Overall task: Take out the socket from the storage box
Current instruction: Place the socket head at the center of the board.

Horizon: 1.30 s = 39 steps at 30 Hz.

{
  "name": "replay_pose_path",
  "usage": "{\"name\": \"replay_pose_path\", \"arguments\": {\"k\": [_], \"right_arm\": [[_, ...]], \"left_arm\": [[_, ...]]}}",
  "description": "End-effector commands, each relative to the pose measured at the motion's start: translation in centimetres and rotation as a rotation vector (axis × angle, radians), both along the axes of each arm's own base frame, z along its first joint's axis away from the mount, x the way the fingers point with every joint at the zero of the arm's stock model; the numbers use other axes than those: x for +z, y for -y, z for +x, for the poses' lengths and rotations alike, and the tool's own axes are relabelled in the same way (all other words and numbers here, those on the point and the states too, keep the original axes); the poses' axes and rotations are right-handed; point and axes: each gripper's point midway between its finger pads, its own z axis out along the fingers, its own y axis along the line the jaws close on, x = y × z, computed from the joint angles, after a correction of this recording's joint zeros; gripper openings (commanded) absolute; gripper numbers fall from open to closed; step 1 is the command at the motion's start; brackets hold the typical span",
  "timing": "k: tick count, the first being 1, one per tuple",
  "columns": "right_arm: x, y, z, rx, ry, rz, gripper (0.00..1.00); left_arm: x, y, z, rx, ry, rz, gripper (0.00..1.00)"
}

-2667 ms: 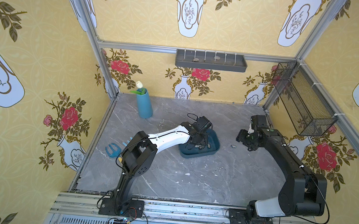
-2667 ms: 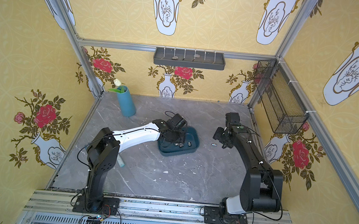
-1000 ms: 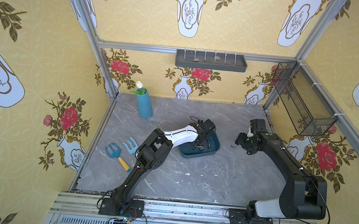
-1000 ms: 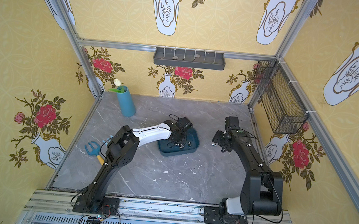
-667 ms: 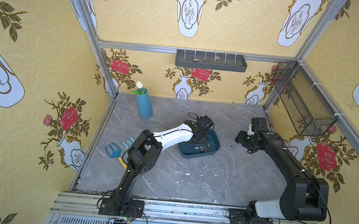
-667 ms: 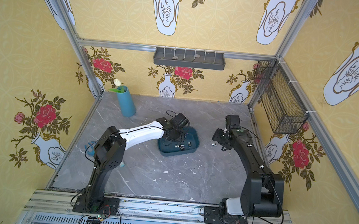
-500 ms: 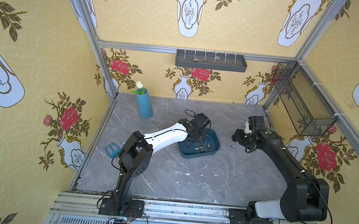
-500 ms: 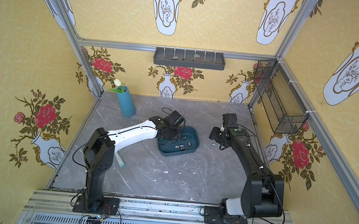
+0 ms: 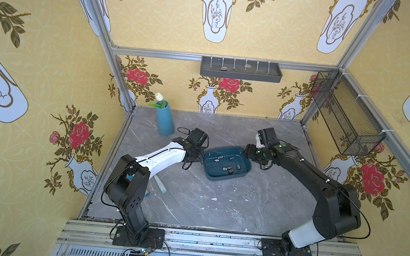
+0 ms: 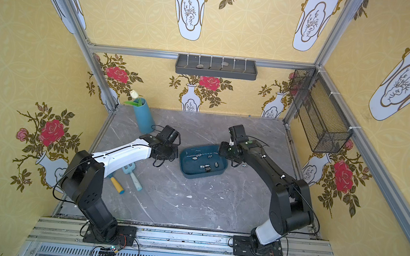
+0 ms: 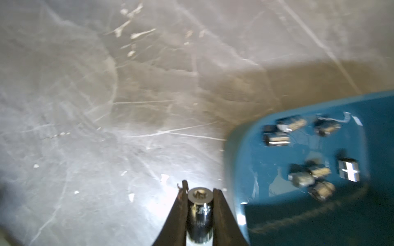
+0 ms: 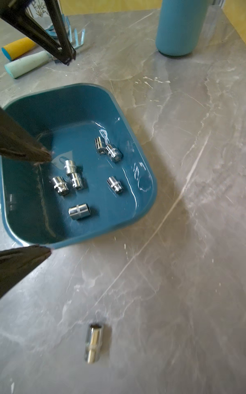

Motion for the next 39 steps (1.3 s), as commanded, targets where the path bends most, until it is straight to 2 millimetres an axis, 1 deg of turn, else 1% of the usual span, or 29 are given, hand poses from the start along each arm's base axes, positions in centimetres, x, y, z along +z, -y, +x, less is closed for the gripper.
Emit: {"name": "replay_pose_path", "arguments": {"k": [1, 6, 11, 17, 23, 27, 31, 32, 36, 39], "right_arm": [[0.2, -1.3, 1.0, 0.018, 0.039, -0.016, 0.67], [-0.9, -3.2, 1.6, 0.054, 0.035, -0.043, 0.67], [-1.9, -4.7, 1.9, 0.087, 0.034, -0.075, 0.66], [-2.8, -5.5, 2.0, 0.098, 0.027, -0.093, 0.66], [-3.8, -6.1, 1.9, 0.111, 0.01, -0.103, 0.66], [-4.3, -6.6, 1.6, 0.114, 0.005, -0.104, 0.66], [-5.2, -7.1, 1.6, 0.114, -0.009, -0.113, 0.66], [-5.4, -7.1, 1.7, 0.111, -0.013, -0.115, 0.66], [-6.7, -7.2, 1.9, 0.105, -0.033, -0.132, 0.67], [-7.2, -7.4, 2.3, 0.106, -0.038, -0.14, 0.67]], "left_arm": [[-0.9, -1.0, 0.6, 0.021, 0.017, -0.01, 0.2], [-3.3, -2.0, 0.7, 0.046, -0.015, -0.003, 0.2], [-5.3, -2.4, 0.8, 0.054, -0.041, 0.002, 0.2], [-6.6, -2.6, 0.6, 0.058, -0.059, 0.007, 0.2], [-7.7, -3.0, 0.4, 0.062, -0.08, 0.023, 0.23], [-8.0, -3.0, 0.2, 0.061, -0.085, 0.022, 0.28], [-7.7, -3.1, 0.1, 0.062, -0.08, 0.02, 0.41], [-7.5, -3.1, 0.1, 0.062, -0.078, 0.019, 0.43], [-6.0, -3.0, 0.2, 0.053, -0.056, 0.011, 0.55], [-4.6, -2.9, 0.4, 0.047, -0.028, 0.001, 0.58]]}}
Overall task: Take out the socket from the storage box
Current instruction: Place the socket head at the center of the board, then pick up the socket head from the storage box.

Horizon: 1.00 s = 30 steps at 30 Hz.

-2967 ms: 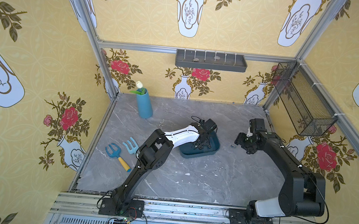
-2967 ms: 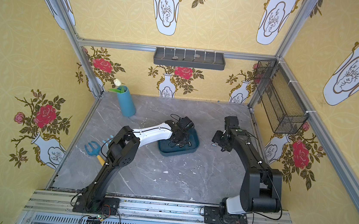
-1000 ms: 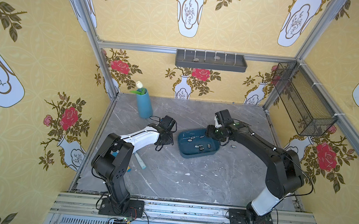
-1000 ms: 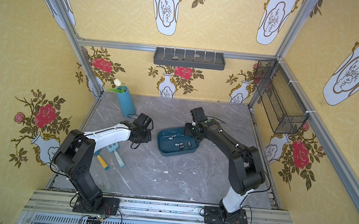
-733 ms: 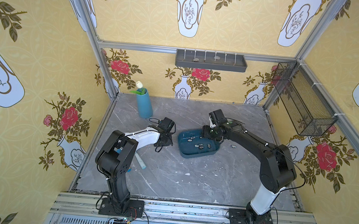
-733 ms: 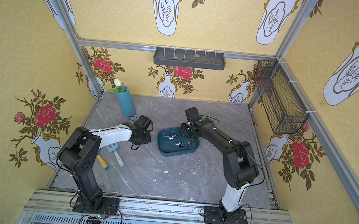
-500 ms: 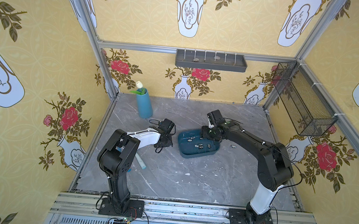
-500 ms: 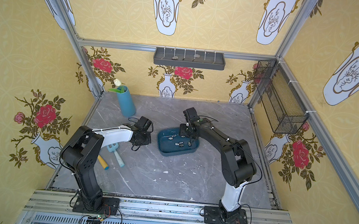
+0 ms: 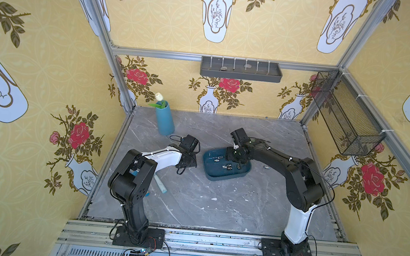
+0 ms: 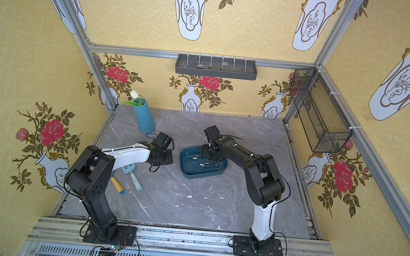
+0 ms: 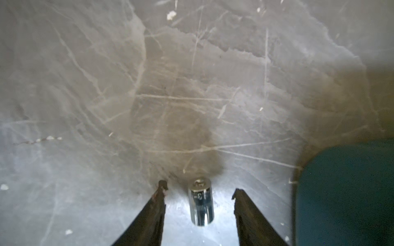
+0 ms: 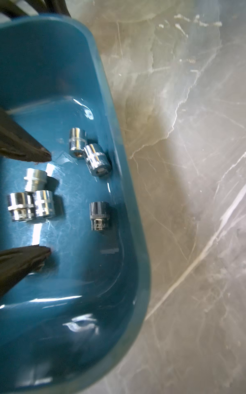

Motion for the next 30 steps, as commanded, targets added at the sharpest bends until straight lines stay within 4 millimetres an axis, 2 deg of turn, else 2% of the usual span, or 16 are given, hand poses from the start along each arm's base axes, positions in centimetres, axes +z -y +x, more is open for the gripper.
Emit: {"name": "replay_pose_path", "arguments": {"k": [1, 9, 15, 30], "right_arm": [[0.1, -0.5, 0.9, 0.0, 0.025, 0.001, 0.67], [-0.4, -1.0, 1.6, 0.029, 0.021, -0.019, 0.68], [-0.5, -0.1, 2.4, 0.09, 0.097, -0.083, 0.69], [-2.6, -0.2, 3.5, 0.17, 0.191, -0.052, 0.67]], "left_arm": [[1.1, -0.1, -0.2, -0.015, 0.009, 0.004, 0.58], [4.5, 1.5, 0.1, -0.093, 0.066, -0.075, 0.6], [6.5, 3.5, 0.1, -0.173, 0.101, -0.172, 0.61], [7.8, 3.6, -0.4, -0.195, 0.135, -0.198, 0.62]]}}
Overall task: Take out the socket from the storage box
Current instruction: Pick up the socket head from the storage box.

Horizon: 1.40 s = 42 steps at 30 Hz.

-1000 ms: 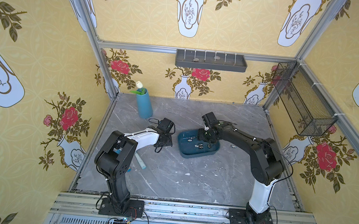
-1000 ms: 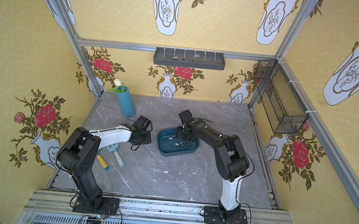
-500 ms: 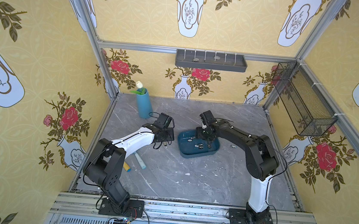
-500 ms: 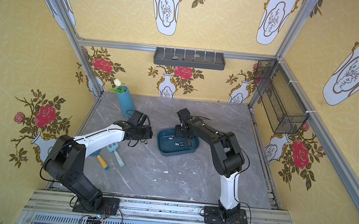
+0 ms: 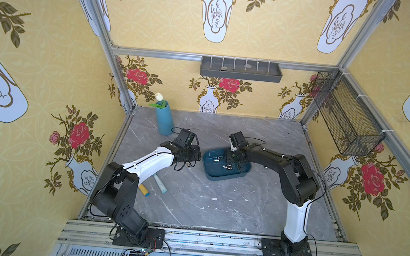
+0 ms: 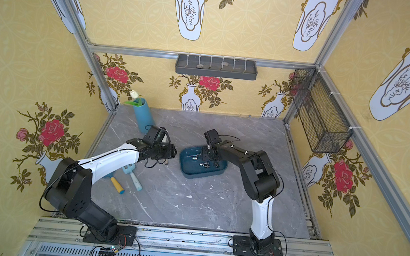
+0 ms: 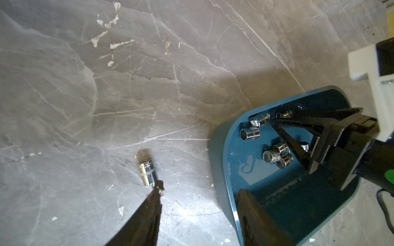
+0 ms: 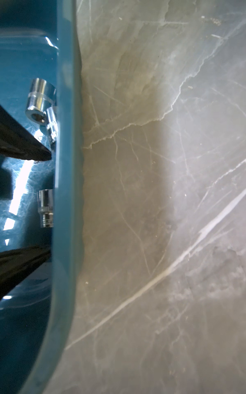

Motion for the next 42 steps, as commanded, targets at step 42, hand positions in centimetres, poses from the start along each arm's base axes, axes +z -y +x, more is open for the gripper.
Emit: {"name": "replay_pose_path", "arguments": {"k": [42], "right_arm": [[-1.0, -0.1, 1.4, -0.01, 0.094, 0.013, 0.33]], "left_arm": [[0.9, -0.4, -0.2, -0.033, 0.052, 0.021, 0.63]]}}
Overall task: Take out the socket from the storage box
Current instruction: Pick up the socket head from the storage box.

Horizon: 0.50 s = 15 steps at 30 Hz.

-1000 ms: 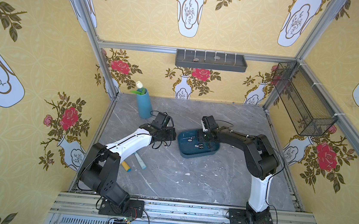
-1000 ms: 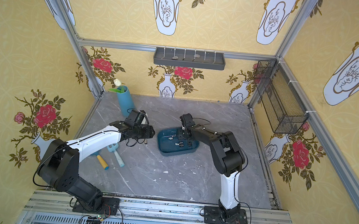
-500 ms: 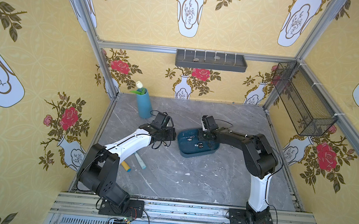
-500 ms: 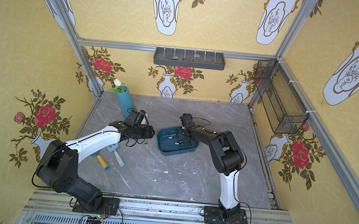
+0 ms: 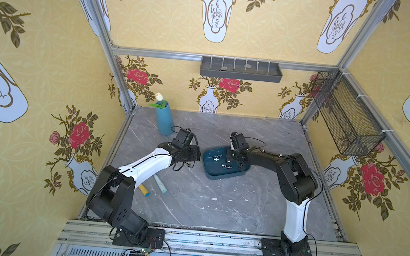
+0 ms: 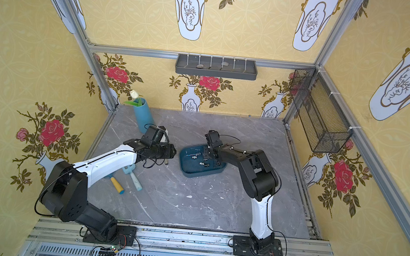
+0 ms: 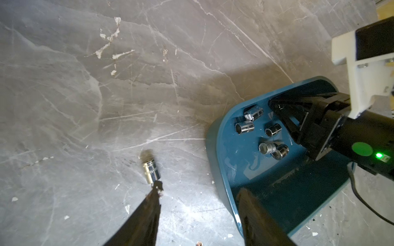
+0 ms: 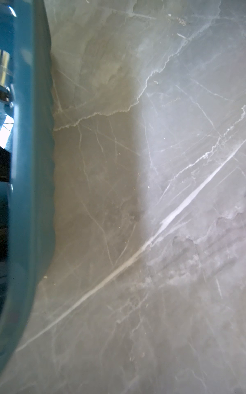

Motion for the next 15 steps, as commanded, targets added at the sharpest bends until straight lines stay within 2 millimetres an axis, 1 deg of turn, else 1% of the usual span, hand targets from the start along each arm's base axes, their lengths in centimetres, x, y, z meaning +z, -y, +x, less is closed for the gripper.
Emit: {"name": "replay_pose_path", "arguments": {"k": [1, 3, 7, 12, 15], "right_arm": [[-0.2, 0.3, -0.7, 0.005, -0.021, -0.017, 0.32], [0.2, 0.4, -0.7, 0.004, -0.018, -0.015, 0.31], [1.7, 0.6, -1.1, 0.004, -0.007, -0.008, 0.3], [4.7, 0.8, -2.2, 0.014, 0.023, 0.011, 0.28], [6.7, 1.5, -3.0, 0.009, 0.042, 0.019, 0.28]], "left_arm": [[0.1, -0.1, 0.1, -0.004, 0.015, 0.005, 0.63], [0.1, -0.1, 0.1, -0.003, 0.016, 0.006, 0.63], [0.4, -0.1, 0.1, -0.003, 0.021, 0.002, 0.64], [0.7, -0.1, 0.1, -0.003, 0.025, -0.002, 0.64], [1.0, -0.1, 0.0, -0.004, 0.031, -0.008, 0.64]]}}
